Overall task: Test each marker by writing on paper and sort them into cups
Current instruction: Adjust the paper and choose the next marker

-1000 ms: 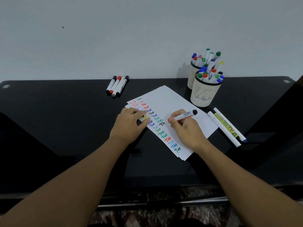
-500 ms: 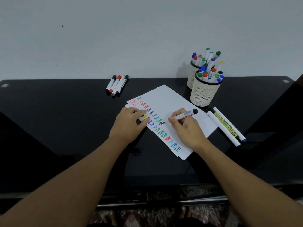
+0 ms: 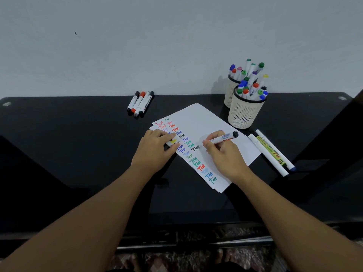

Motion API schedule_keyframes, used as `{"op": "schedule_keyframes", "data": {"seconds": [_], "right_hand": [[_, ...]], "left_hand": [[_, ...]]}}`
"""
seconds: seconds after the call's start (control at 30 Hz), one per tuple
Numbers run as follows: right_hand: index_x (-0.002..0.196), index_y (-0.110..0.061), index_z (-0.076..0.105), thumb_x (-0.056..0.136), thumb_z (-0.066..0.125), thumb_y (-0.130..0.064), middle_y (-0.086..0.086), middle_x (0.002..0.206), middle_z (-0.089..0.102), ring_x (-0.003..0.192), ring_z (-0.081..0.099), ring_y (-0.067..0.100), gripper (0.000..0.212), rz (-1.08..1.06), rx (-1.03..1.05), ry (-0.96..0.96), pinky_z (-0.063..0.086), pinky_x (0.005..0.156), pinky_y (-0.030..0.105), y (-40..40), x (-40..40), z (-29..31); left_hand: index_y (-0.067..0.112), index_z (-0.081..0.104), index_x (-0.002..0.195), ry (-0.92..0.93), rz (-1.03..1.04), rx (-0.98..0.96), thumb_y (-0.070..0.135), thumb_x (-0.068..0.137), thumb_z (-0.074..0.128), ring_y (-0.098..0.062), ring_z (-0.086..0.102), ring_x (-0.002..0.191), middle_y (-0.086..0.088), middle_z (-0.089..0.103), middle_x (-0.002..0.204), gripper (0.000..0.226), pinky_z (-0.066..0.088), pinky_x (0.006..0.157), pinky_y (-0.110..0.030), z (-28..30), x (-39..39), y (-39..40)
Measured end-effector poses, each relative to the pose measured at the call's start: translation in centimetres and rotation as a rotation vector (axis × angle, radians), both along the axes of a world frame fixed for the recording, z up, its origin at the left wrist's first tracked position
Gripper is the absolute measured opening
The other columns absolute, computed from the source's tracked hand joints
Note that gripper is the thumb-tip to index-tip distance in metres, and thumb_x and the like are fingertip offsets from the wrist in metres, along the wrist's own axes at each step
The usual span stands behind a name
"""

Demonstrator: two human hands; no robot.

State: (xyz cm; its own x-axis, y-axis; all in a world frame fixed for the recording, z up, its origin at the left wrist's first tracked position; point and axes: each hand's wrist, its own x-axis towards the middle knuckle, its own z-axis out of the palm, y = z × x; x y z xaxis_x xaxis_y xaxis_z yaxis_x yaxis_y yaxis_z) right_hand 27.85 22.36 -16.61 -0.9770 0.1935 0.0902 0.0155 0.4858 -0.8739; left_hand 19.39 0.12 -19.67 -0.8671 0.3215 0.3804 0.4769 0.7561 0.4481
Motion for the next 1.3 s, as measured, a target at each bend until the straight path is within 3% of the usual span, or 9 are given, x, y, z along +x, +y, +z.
{"op": "schedule_keyframes", "data": {"seconds": [0.3, 0.43, 0.63, 0.7, 0.8, 0.93, 1.03, 1.13, 1.3], "right_hand": [[0.11, -0.033, 0.06, 0.105, 0.057, -0.035, -0.001, 0.085, 0.067, 0.077, 0.059, -0.003, 0.006, -0.042, -0.154, 0.067, 0.046, 0.075, 0.01, 0.2, 0.2, 0.5], [0.106, -0.035, 0.067, 0.107, 0.055, -0.028, -0.004, 0.078, 0.069, 0.079, 0.065, 0.005, 0.014, 0.007, -0.126, 0.039, 0.05, 0.091, 0.033, 0.1, 0.2, 0.4], [0.161, -0.046, 0.012, 0.102, 0.044, 0.002, -0.017, 0.158, 0.041, 0.146, 0.033, 0.001, 0.082, 0.268, -0.083, -0.238, 0.024, 0.118, 0.027, 0.9, -0.3, 1.4], [0.162, -0.046, 0.009, 0.105, 0.04, -0.007, -0.015, 0.165, 0.029, 0.152, 0.023, 0.007, 0.076, 0.278, -0.133, -0.265, 0.018, 0.121, 0.03, 1.4, -0.6, 1.8], [0.155, -0.044, 0.038, 0.11, 0.045, -0.036, -0.01, 0.155, 0.048, 0.143, 0.042, 0.009, 0.046, 0.159, -0.173, -0.163, 0.029, 0.112, 0.029, 1.2, -0.7, 2.2], [0.131, -0.04, 0.053, 0.109, 0.049, -0.02, 0.003, 0.119, 0.071, 0.082, 0.074, 0.014, 0.03, 0.036, -0.241, -0.071, 0.051, 0.076, 0.031, 0.5, -1.7, 2.6], [0.147, -0.043, 0.031, 0.106, 0.053, -0.023, 0.0, 0.117, 0.074, 0.084, 0.066, 0.016, 0.051, 0.142, 0.035, -0.129, 0.05, 0.079, 0.029, -0.2, -2.2, 3.2], [0.138, -0.03, 0.049, 0.104, 0.059, -0.033, 0.003, 0.136, 0.066, 0.116, 0.064, 0.02, 0.036, 0.181, 0.459, -0.151, 0.045, 0.089, 0.03, -1.0, -2.8, 3.3], [0.129, -0.037, 0.06, 0.104, 0.06, -0.035, -0.001, 0.13, 0.068, 0.114, 0.063, 0.019, 0.026, 0.174, 0.57, -0.086, 0.049, 0.088, 0.033, -0.7, -3.3, 3.5]], "left_hand": [[0.023, 0.061, 0.139, -0.008, 0.018, 0.017, 0.04, 0.093, 0.067, -0.02, 0.048, 0.11, 0.003, 0.061, 0.114, 0.049, 0.049, 0.095, -0.043, 0.3, 0.4, -0.1], [0.017, 0.058, 0.133, -0.031, 0.121, 0.003, 0.029, 0.093, 0.06, -0.021, 0.045, 0.105, -0.002, 0.057, 0.115, 0.041, 0.049, 0.09, -0.042, 0.8, 0.6, 0.0], [0.02, 0.062, 0.118, -0.063, 0.106, 0.016, 0.022, 0.097, 0.055, -0.017, 0.045, 0.1, 0.0, 0.056, 0.111, 0.022, 0.048, 0.089, -0.04, 0.9, 0.5, -0.2], [0.02, 0.062, 0.118, -0.067, 0.097, 0.02, 0.024, 0.098, 0.055, -0.016, 0.045, 0.1, 0.001, 0.056, 0.111, 0.021, 0.047, 0.089, -0.039, 0.9, 0.5, -0.1], [0.019, 0.063, 0.123, -0.086, 0.104, -0.013, 0.031, 0.102, 0.055, -0.018, 0.046, 0.104, -0.001, 0.056, 0.116, 0.026, 0.045, 0.091, -0.037, 0.9, 0.3, -0.1], [0.018, 0.062, 0.127, -0.078, 0.083, -0.009, 0.029, 0.105, 0.05, -0.019, 0.048, 0.109, -0.002, 0.055, 0.122, 0.027, 0.046, 0.096, -0.04, 1.1, 0.3, -0.2], [0.017, 0.059, 0.129, -0.057, 0.046, 0.037, 0.022, 0.107, 0.048, -0.019, 0.051, 0.107, -0.003, 0.058, 0.122, 0.025, 0.048, 0.091, -0.038, 1.5, 0.6, -0.1], [0.017, 0.056, 0.13, -0.07, 0.037, 0.043, 0.02, 0.107, 0.044, -0.02, 0.055, 0.105, -0.003, 0.063, 0.12, 0.026, 0.049, 0.088, -0.038, 1.8, 0.8, 0.0], [0.018, 0.055, 0.132, -0.084, 0.036, 0.053, 0.021, 0.108, 0.043, -0.018, 0.057, 0.106, -0.002, 0.064, 0.122, 0.028, 0.049, 0.088, -0.036, 2.1, 1.0, 0.1]]}}
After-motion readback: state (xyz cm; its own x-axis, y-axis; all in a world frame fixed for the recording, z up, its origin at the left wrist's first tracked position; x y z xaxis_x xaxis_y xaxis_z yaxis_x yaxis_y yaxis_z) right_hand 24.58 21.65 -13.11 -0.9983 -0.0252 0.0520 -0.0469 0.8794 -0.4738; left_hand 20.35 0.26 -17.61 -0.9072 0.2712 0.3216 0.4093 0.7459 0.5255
